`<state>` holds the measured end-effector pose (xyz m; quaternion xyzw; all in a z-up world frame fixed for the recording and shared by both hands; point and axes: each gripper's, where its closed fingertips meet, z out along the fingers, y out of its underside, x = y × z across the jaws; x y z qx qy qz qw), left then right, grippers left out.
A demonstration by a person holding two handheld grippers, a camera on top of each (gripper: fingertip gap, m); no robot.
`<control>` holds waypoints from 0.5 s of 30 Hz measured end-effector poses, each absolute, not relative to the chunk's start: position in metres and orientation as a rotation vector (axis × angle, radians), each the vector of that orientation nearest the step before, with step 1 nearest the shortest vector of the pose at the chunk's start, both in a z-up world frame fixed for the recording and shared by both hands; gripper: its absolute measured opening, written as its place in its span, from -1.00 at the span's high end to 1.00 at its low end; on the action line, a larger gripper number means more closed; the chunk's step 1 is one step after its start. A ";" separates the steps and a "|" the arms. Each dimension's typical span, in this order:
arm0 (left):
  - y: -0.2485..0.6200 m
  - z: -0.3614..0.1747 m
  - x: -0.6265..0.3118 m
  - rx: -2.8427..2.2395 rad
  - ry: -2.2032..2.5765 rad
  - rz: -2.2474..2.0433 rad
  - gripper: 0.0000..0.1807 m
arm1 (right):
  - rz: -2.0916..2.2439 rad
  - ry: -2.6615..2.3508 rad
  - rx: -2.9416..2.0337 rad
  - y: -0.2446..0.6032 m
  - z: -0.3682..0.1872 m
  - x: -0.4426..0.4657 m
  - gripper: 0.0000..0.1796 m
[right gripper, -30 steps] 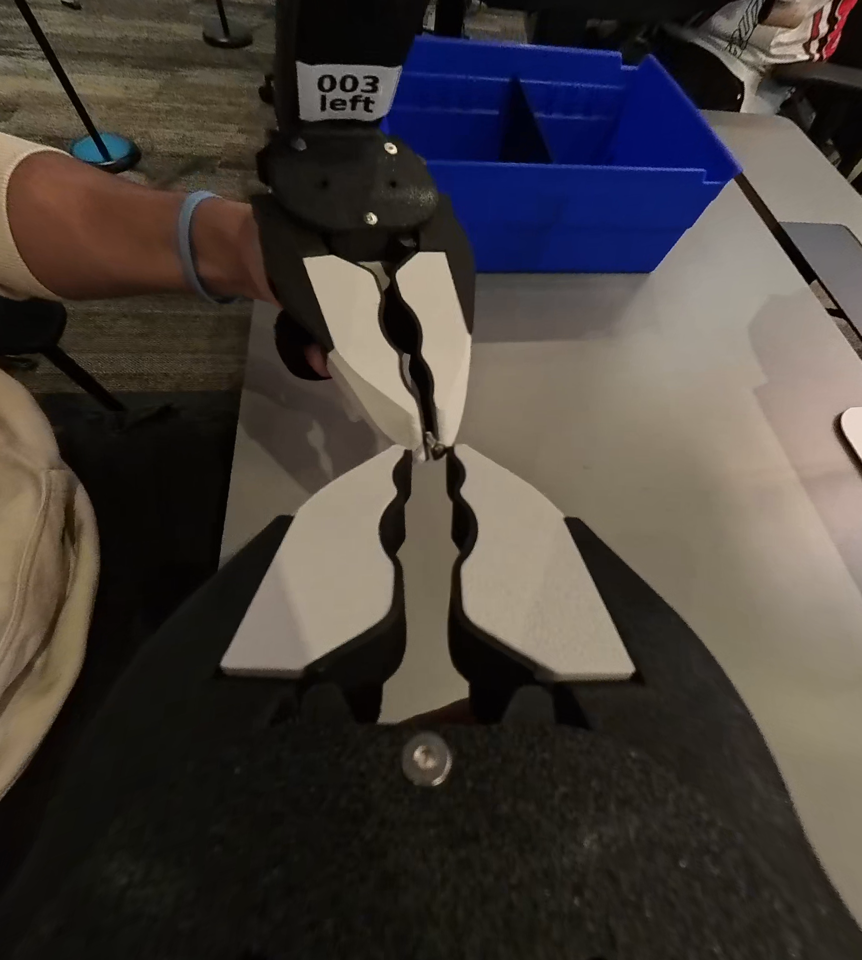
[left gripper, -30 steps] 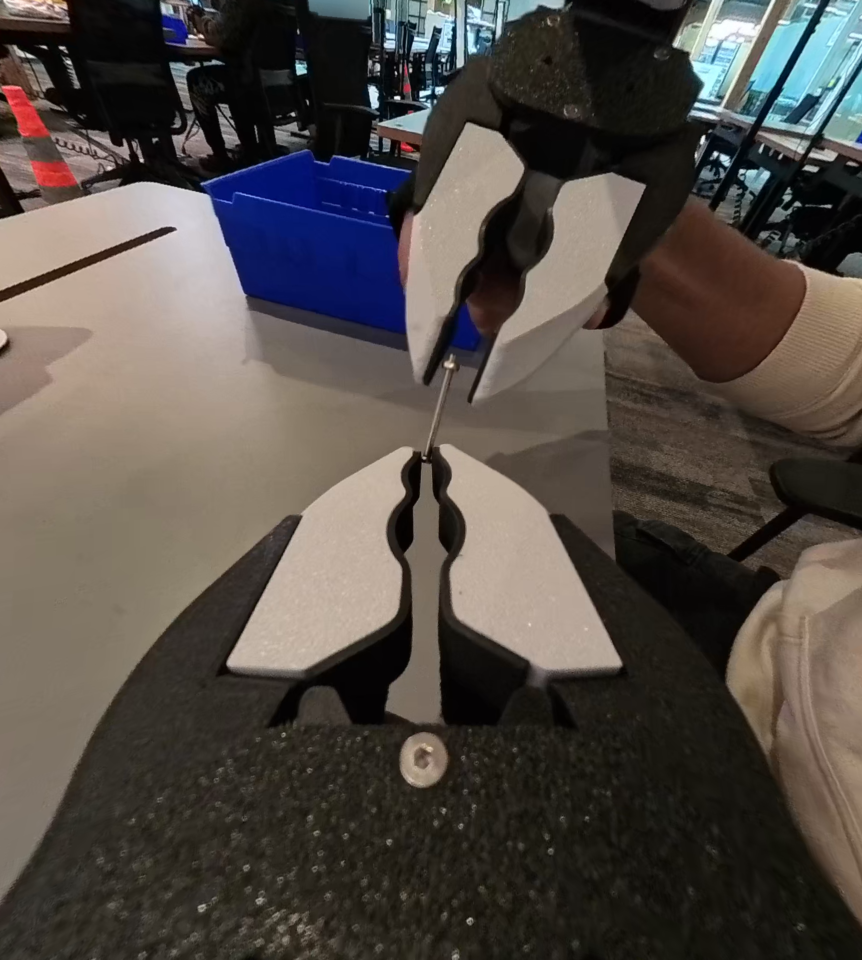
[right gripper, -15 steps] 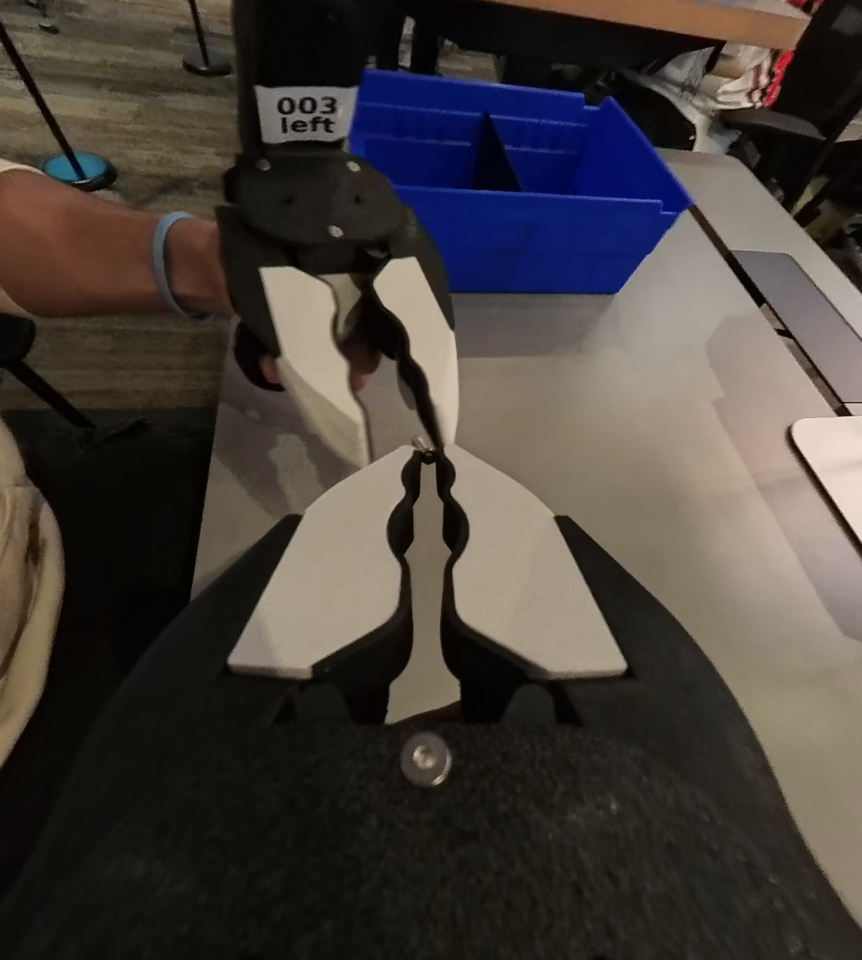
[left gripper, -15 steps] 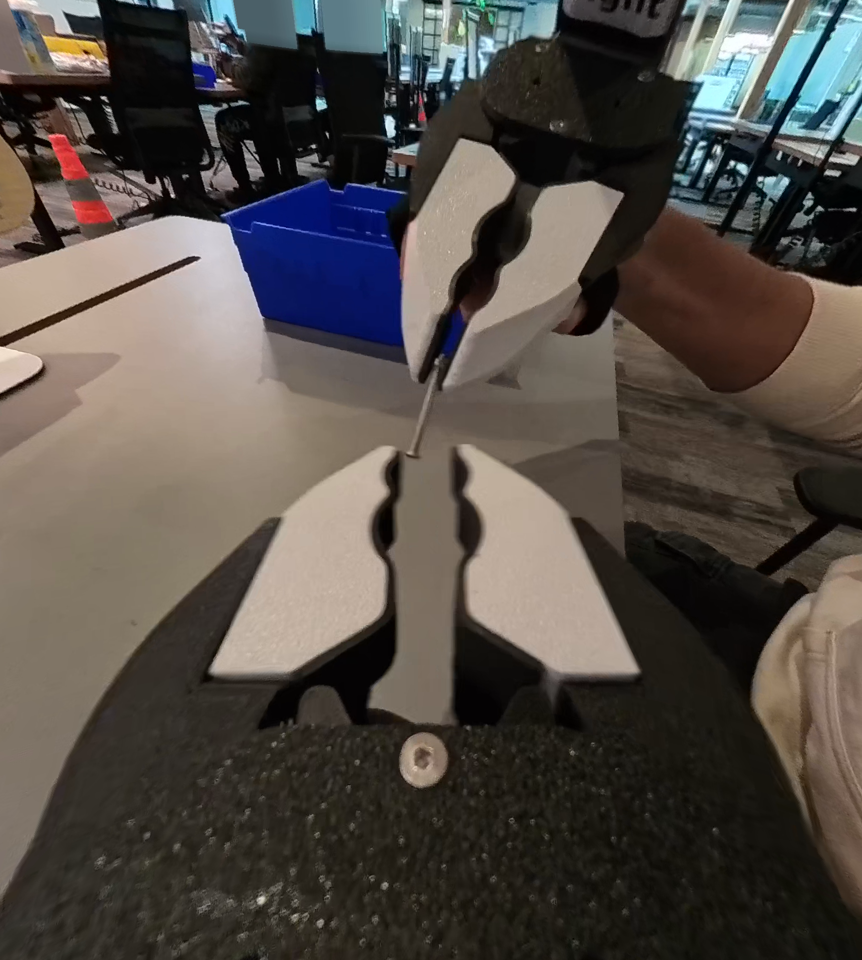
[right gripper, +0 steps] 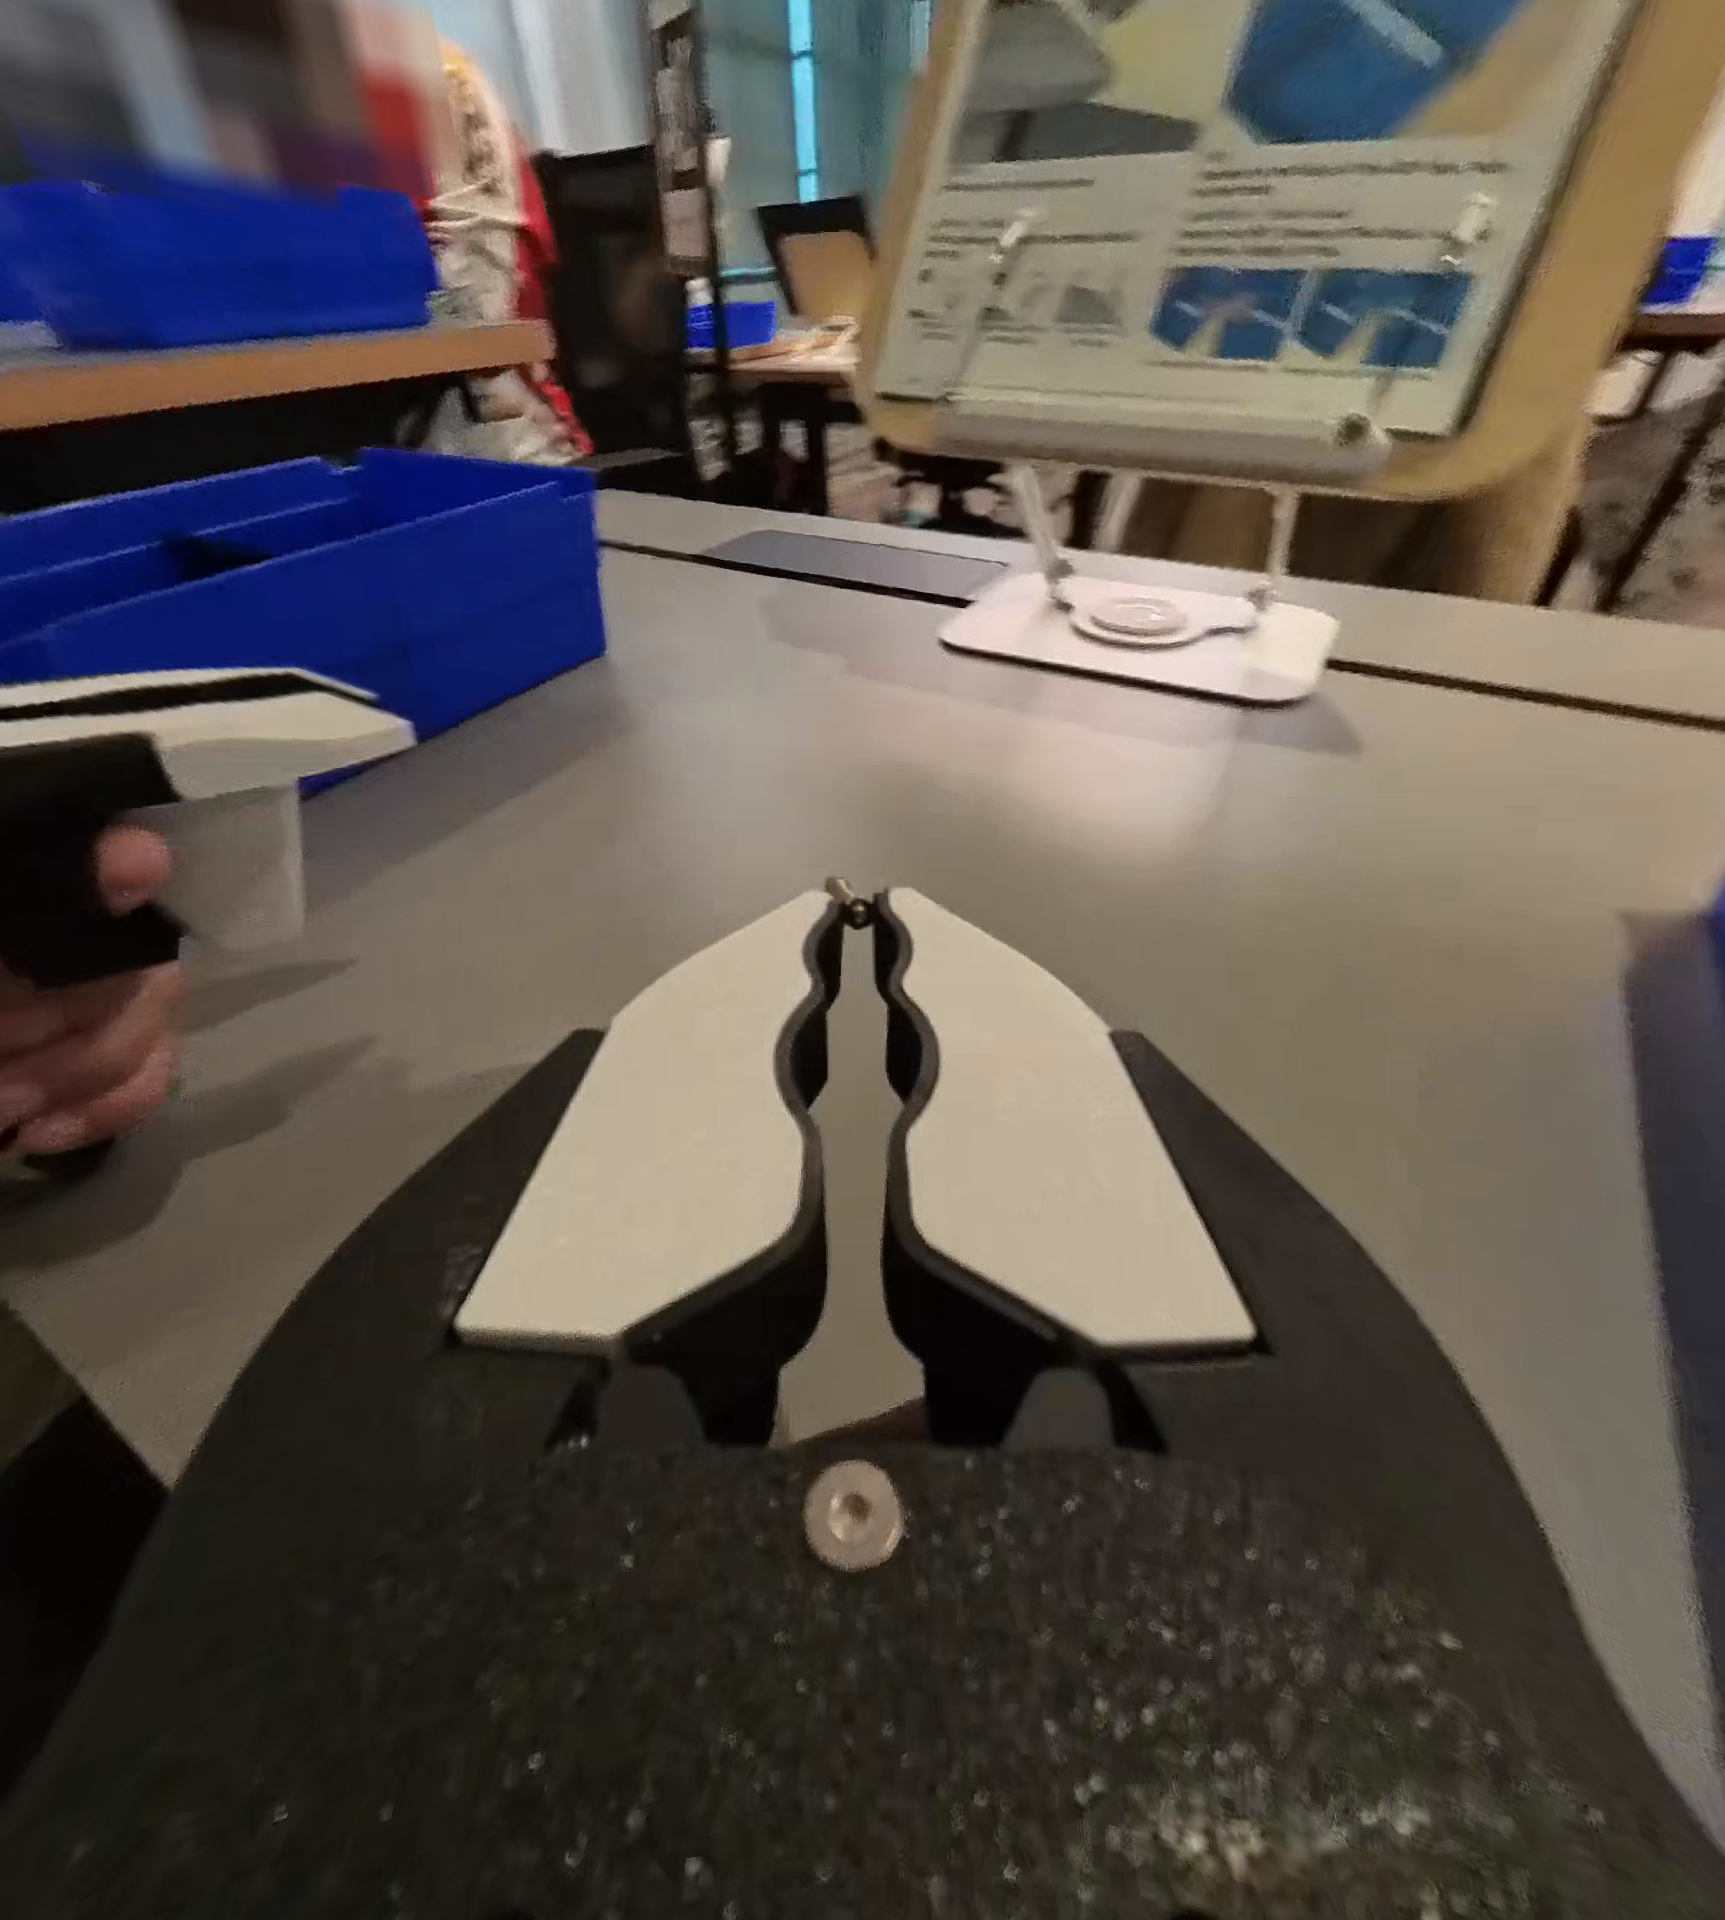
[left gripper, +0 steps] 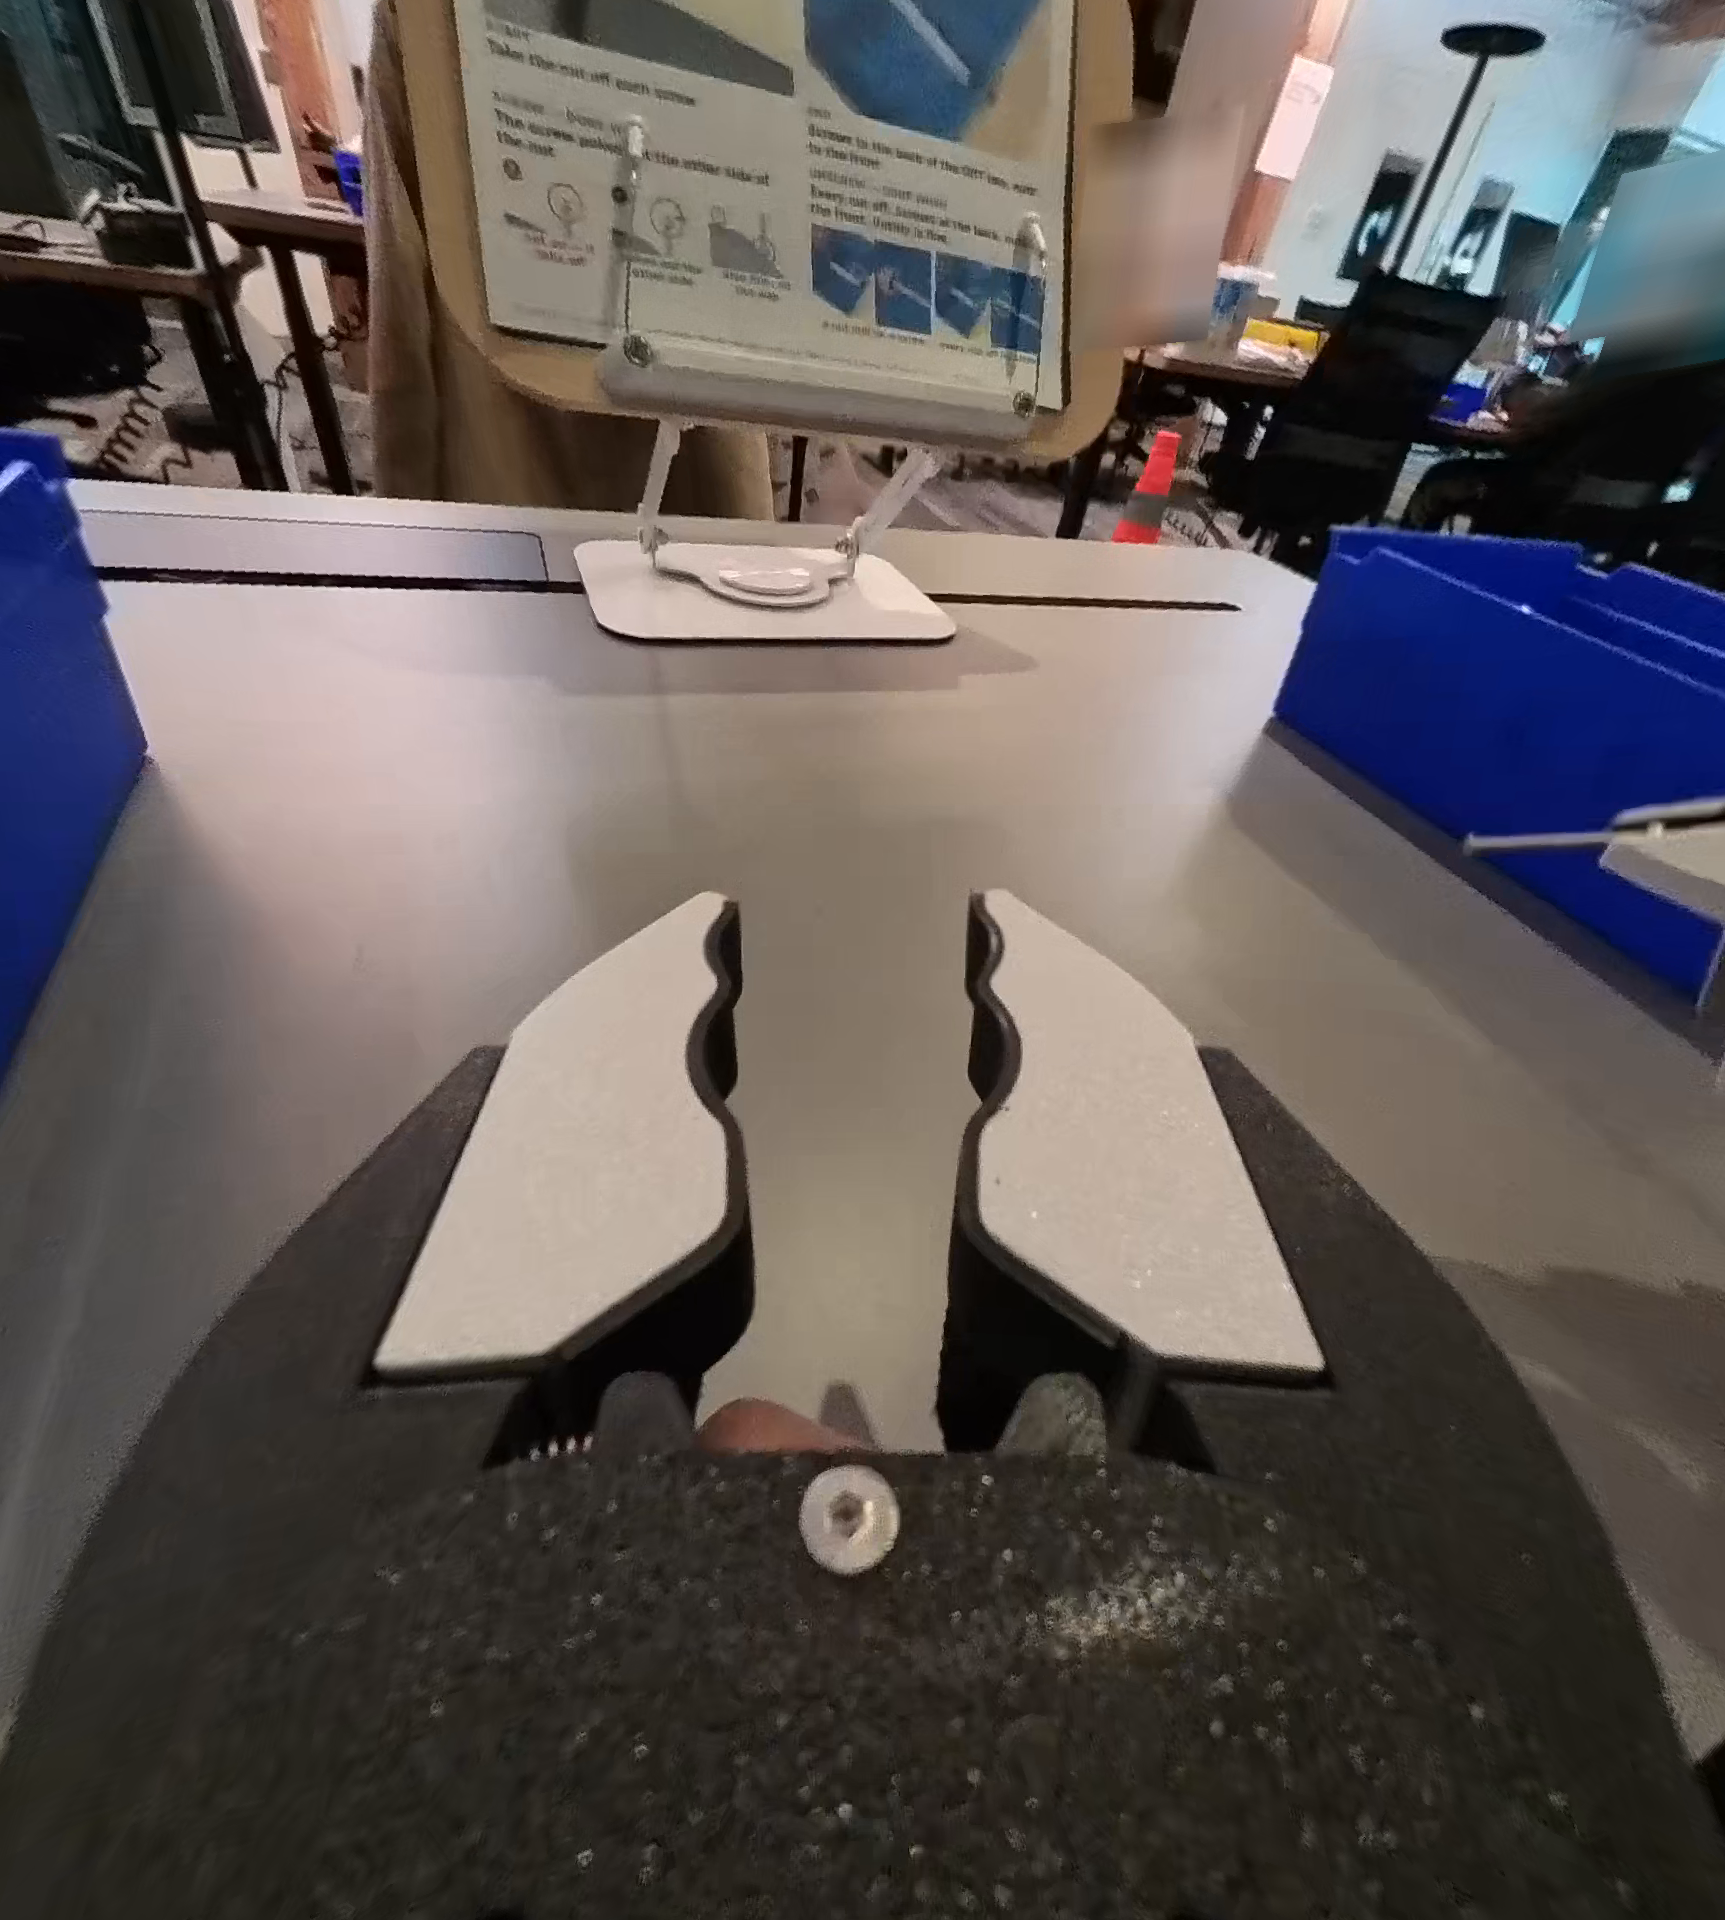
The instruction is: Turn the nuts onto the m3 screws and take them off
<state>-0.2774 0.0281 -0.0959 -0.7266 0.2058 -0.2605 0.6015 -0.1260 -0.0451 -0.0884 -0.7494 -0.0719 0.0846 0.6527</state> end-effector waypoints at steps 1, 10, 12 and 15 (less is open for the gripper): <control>0.026 -0.094 -0.277 -1.667 0.485 -0.590 0.55 | 0.172 -0.096 -1.684 -0.050 -0.088 -0.118 0.94; 0.021 -0.093 -0.270 -1.643 0.524 -0.656 0.56 | -0.066 0.065 -1.620 -0.064 0.023 0.073 0.94; 0.022 -0.093 -0.271 -1.649 0.511 -0.681 0.56 | -0.038 0.068 -1.683 -0.038 0.008 0.121 0.94; 0.022 -0.093 -0.272 -1.647 0.506 -0.702 0.55 | 0.009 0.069 -1.875 0.007 -0.052 0.167 0.94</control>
